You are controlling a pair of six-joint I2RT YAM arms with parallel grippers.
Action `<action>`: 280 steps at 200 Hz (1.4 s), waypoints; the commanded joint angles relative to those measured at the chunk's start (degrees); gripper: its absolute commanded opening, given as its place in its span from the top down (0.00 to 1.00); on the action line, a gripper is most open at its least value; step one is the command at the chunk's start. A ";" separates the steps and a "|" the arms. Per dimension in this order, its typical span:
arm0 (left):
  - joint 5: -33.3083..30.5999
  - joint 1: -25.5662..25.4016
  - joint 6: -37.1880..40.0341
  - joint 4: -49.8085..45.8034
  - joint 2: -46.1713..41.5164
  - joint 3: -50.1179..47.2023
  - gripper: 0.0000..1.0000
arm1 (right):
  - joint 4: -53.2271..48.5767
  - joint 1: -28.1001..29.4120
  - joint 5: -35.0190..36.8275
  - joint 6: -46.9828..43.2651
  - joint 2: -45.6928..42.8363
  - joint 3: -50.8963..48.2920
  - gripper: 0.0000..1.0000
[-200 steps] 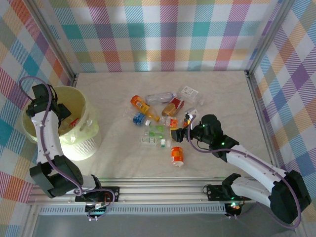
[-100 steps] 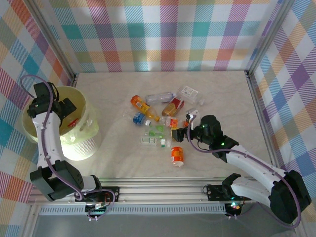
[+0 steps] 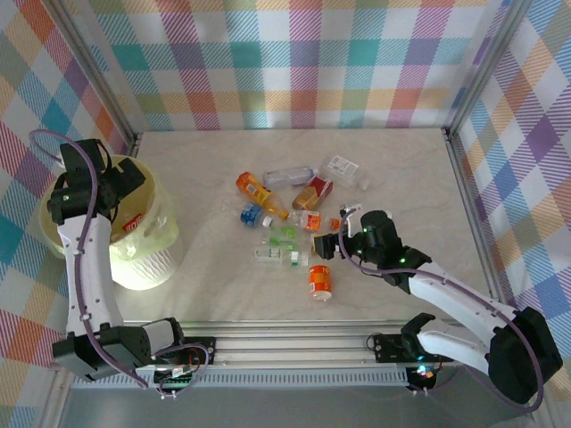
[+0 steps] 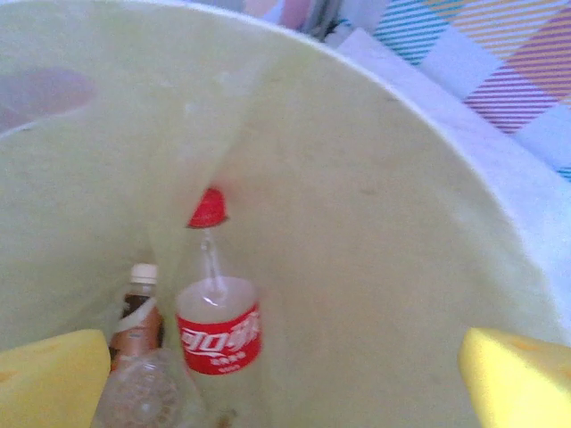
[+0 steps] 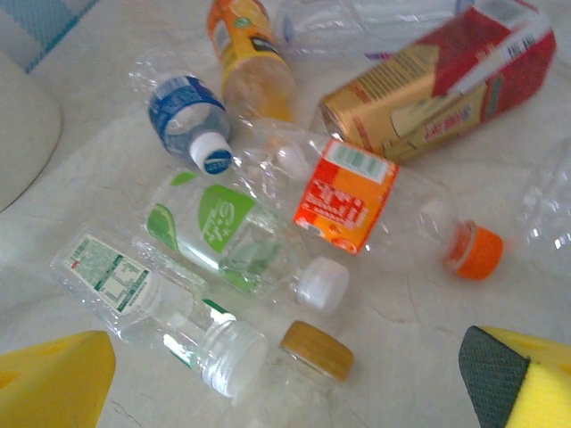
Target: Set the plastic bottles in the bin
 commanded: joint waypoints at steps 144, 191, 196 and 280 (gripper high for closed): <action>24.09 -26.60 -13.66 24.97 -2.78 -1.07 0.00 | -30.97 2.53 -5.50 14.46 0.15 3.53 0.00; 20.17 -37.64 -13.87 29.98 1.46 -2.02 0.00 | -29.06 9.00 -2.23 17.95 3.33 3.27 0.00; 19.70 -38.11 -14.46 30.09 2.03 -2.13 0.00 | -28.96 9.56 -1.79 18.26 4.27 3.52 0.00; 8.57 -39.06 -19.50 25.51 5.61 -2.00 0.00 | -29.55 14.89 1.14 18.21 15.75 6.92 0.00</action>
